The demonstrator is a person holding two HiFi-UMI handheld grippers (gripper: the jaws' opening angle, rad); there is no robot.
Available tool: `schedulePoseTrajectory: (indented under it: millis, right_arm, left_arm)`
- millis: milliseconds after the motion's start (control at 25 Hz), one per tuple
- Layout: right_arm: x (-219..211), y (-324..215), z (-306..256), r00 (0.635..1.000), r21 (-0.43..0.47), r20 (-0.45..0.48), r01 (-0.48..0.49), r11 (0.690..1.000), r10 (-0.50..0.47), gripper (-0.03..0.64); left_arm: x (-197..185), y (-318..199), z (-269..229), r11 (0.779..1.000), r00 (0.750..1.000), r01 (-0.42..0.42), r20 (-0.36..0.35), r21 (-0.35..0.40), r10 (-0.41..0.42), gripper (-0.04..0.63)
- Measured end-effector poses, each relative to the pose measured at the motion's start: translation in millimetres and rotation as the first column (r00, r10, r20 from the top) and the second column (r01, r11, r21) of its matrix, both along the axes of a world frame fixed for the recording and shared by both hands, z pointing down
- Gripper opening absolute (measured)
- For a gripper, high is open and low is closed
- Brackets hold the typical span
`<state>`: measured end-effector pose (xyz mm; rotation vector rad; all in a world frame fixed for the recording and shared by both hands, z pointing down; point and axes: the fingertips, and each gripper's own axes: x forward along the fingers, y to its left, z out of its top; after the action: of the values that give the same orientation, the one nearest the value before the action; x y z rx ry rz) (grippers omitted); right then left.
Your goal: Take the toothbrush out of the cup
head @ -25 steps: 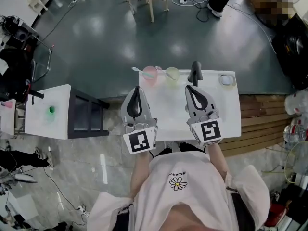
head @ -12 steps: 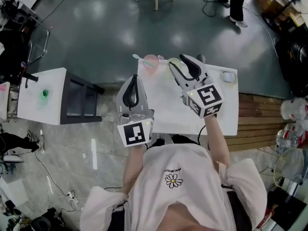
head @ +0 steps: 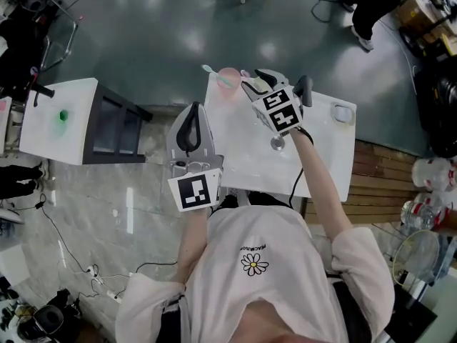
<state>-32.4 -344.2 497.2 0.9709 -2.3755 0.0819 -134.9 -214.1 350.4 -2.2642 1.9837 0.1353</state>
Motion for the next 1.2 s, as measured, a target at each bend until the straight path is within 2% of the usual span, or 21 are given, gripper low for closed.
schedulePoseTrajectory:
  millis: [120,280,520,600,1040,1200]
  right_arm:
    - [1.4,-10.3,28.6,0.998,-0.056,-0.056,-0.011,0.998,0.007,0.155]
    - [4.8,-16.6,54.9,0.993,-0.116,-0.118,-0.022,0.993,0.009,0.145]
    - [9.7,-19.2,66.2,0.987,-0.114,-0.163,-0.027,0.993,0.008,0.078]
    - [11.2,-19.9,67.3,0.987,-0.115,-0.163,-0.031,0.993,0.012,0.046]
    - [16.6,-19.6,59.8,0.993,-0.118,-0.112,-0.044,0.992,0.030,0.035]
    - [14.2,-20.9,42.9,0.996,-0.092,-0.077,-0.045,0.995,0.038,0.035]
  left_arm:
    - [-2.9,3.9,4.6,1.000,1.000,0.017,0.002,-0.010,-0.017,0.005]
    - [-10.5,10.4,13.7,0.998,0.999,0.047,0.008,-0.040,-0.047,0.005]
    - [-20.3,15.3,17.5,0.995,0.996,0.085,0.024,-0.042,-0.085,0.005]
    - [-21.5,16.4,15.4,0.995,0.995,0.093,0.023,-0.037,-0.092,0.005]
    - [-28.7,18.8,16.4,0.992,0.993,0.120,0.022,-0.043,-0.119,0.005]
    - [-26.0,16.1,13.8,0.993,0.994,0.108,0.022,-0.038,-0.107,0.005]
